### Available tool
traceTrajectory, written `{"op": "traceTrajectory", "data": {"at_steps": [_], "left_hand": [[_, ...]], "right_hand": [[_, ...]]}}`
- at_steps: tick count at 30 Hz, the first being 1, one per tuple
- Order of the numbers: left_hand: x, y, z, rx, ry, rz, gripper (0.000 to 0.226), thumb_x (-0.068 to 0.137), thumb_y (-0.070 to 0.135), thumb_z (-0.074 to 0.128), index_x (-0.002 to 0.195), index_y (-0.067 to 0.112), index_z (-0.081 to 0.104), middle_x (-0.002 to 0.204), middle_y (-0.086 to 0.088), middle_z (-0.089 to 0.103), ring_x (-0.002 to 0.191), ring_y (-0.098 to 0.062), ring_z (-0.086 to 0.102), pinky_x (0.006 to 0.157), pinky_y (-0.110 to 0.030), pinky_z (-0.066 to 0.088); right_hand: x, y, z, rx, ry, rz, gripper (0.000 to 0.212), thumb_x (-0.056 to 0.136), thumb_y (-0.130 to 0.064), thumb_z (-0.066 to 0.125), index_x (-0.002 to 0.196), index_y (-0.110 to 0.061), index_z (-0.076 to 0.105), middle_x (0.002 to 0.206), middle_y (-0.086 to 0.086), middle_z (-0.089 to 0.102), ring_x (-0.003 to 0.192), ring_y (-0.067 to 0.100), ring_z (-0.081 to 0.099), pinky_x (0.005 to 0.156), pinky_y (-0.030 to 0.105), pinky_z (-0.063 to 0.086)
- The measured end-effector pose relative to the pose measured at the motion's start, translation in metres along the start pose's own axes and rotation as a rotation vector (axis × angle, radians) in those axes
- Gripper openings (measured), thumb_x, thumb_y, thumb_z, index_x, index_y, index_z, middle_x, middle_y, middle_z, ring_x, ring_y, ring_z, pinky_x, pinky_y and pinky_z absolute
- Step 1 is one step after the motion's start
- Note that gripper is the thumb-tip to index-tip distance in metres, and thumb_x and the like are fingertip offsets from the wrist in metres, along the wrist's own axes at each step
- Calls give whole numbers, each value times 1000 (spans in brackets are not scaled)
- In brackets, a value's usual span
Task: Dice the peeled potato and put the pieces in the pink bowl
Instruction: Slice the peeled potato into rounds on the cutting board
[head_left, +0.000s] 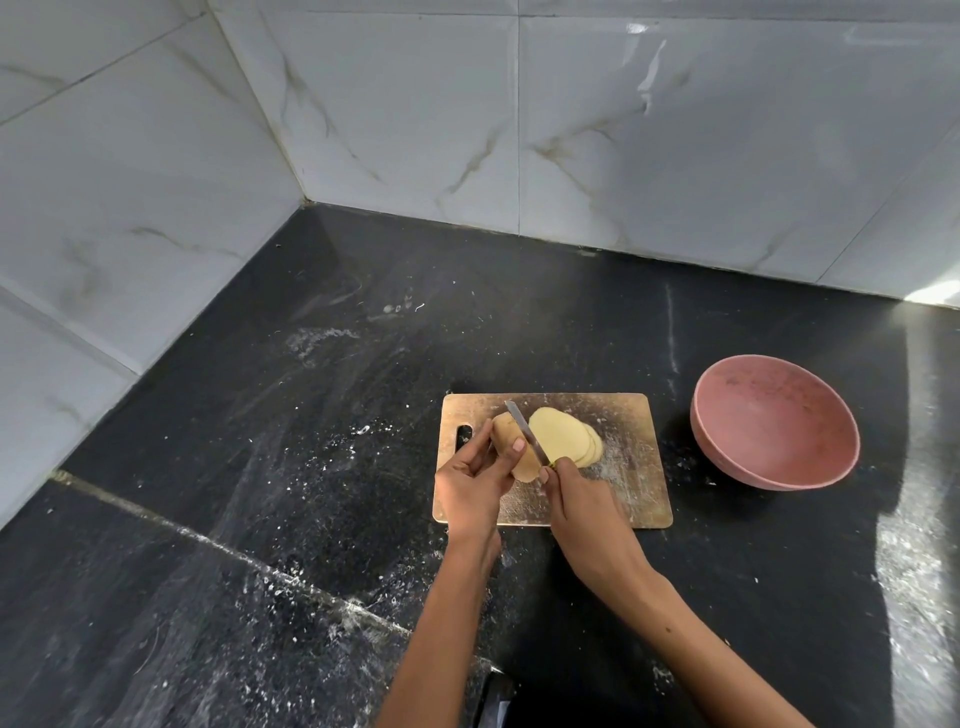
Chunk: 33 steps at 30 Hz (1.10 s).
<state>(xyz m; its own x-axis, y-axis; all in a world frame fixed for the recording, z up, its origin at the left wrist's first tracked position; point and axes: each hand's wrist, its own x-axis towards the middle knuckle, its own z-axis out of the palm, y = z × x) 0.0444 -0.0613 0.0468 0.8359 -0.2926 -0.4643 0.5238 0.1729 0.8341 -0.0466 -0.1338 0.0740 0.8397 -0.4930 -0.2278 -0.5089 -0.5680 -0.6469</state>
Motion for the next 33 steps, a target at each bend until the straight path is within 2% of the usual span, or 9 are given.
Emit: {"op": "traceTrajectory", "data": {"at_steps": [6, 9, 12, 17, 22, 25, 29, 33], "left_hand": [[3, 2, -1, 31, -8, -17, 54, 76, -3, 75, 127, 7, 61, 119, -3, 68, 104, -14, 67, 80, -26, 58], [4, 5, -1, 39, -16, -24, 55, 76, -2, 75, 128, 6, 60, 121, -3, 67, 106, -15, 66, 75, -24, 58], [2, 7, -1, 31, -19, -32, 53, 77, -3, 74, 128, 4, 59, 118, -2, 68, 102, -13, 66, 67, -20, 57], [2, 5, 0, 5, 8, -50, 53, 76, -4, 74, 126, 4, 60, 121, -6, 67, 98, -12, 67, 73, -26, 59], [1, 4, 1, 5, 11, -54, 52, 74, -1, 77, 123, 7, 62, 90, 13, 73, 88, -9, 69, 64, -21, 56], [2, 3, 0, -5, 20, -63, 51, 74, -1, 77, 123, 5, 64, 92, 12, 73, 90, -12, 70, 67, -24, 58], [-1, 4, 2, -4, 19, -54, 46, 77, -4, 74, 121, 7, 64, 90, 14, 73, 84, -7, 70, 69, -25, 59], [-1, 4, 2, 1, 27, -62, 45, 77, -3, 74, 120, 8, 65, 107, 5, 71, 86, -7, 70, 72, -29, 60]], "right_hand": [[1, -2, 0, -78, -23, 27, 24, 104, -36, 25, 94, -18, 38, 72, 0, 50, 68, 21, 50, 61, 36, 38], [1, -7, -1, -137, -35, 59, 22, 104, -34, 24, 96, -17, 36, 78, 2, 51, 79, 25, 56, 66, 36, 39], [0, -11, 1, -190, -38, 85, 24, 105, -33, 24, 102, -15, 40, 92, 9, 61, 89, 29, 58, 70, 38, 41], [-1, -14, 4, -190, -43, 104, 23, 105, -33, 24, 104, -15, 40, 94, 9, 62, 87, 28, 60, 70, 39, 44], [6, -20, -1, -216, -44, 100, 19, 105, -30, 25, 97, -16, 36, 91, 6, 58, 83, 26, 57, 64, 34, 36], [9, -22, -4, -218, -69, 94, 18, 105, -29, 26, 95, -17, 35, 90, 5, 57, 77, 21, 50, 63, 34, 36], [3, -20, -1, -202, -71, 110, 20, 105, -30, 26, 101, -15, 39, 95, 8, 61, 85, 26, 58, 65, 34, 37], [-6, -18, 1, -194, -86, 148, 16, 105, -29, 25, 98, -17, 35, 96, 9, 63, 91, 29, 60, 67, 35, 38]]}}
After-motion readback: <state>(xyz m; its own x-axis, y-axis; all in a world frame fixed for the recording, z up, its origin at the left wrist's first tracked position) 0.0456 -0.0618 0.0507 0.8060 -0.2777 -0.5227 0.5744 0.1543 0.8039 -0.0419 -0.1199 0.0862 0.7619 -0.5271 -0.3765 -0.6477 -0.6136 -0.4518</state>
